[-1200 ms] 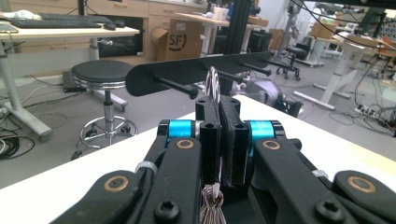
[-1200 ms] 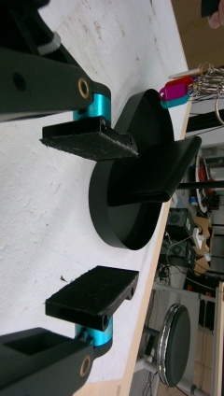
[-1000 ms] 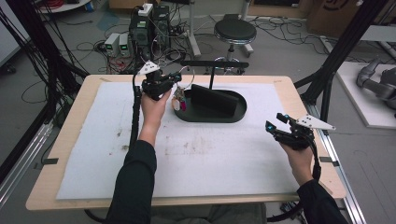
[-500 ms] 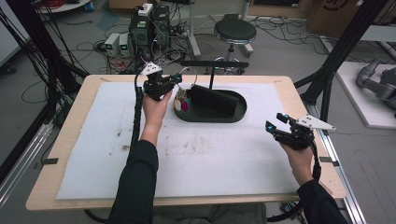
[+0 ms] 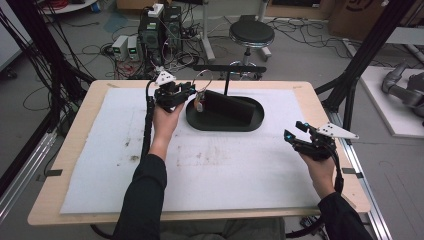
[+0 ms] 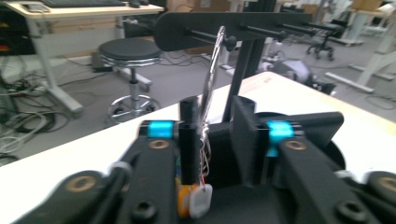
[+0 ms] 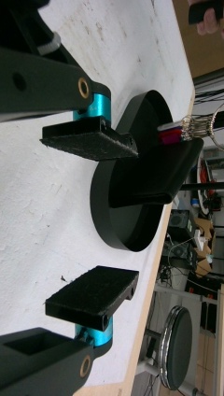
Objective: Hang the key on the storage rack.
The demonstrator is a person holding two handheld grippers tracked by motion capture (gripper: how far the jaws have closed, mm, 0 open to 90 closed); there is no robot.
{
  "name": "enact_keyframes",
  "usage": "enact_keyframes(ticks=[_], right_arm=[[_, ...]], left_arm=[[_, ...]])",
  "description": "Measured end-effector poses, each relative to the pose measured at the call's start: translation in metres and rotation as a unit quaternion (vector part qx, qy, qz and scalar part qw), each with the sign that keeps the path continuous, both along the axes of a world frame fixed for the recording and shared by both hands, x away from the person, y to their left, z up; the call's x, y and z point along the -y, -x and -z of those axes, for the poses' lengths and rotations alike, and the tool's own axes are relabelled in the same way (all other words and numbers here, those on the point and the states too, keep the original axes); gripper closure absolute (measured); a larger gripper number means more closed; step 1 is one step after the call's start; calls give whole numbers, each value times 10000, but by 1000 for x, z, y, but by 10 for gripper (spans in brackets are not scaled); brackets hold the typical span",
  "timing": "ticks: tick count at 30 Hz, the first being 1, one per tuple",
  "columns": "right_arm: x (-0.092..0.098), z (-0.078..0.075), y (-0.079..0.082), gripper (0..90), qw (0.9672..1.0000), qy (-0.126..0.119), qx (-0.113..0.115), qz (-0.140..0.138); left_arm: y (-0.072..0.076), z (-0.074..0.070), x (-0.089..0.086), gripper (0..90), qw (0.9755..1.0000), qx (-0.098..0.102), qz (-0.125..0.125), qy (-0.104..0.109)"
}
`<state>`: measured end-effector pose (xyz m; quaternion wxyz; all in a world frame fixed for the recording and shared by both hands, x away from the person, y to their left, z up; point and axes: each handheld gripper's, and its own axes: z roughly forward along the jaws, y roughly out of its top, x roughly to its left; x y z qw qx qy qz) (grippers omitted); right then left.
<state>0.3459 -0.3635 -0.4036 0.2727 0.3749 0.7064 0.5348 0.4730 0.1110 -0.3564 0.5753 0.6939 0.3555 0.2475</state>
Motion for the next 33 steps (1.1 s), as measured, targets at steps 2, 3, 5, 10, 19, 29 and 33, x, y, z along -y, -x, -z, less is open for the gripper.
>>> enact_keyframes(ticks=[2,3,5,10,19,29,33], right_arm=[[0,0,0,360,10000,-5,-17,-2],[0,0,0,360,10000,-3,-22,0],[0,0,0,360,10000,13,-22,-4],[-1,1,-1,359,10000,22,-39,-4],[0,1,-2,359,10000,-6,-36,47],[1,3,-6,331,9999,-64,-123,-4],[3,5,-9,289,9993,-107,-349,-15]], left_arm=[[5,-2,-2,566,10000,-25,-38,-66],[7,-3,-3,541,9999,-85,7,-91],[13,-6,-4,475,9999,-37,12,-108],[36,-9,-7,425,9995,267,138,-125],[82,-1,-24,410,9984,379,391,-139],[127,16,-59,255,9979,444,369,-296],[144,26,-69,249,9969,478,301,-543]])
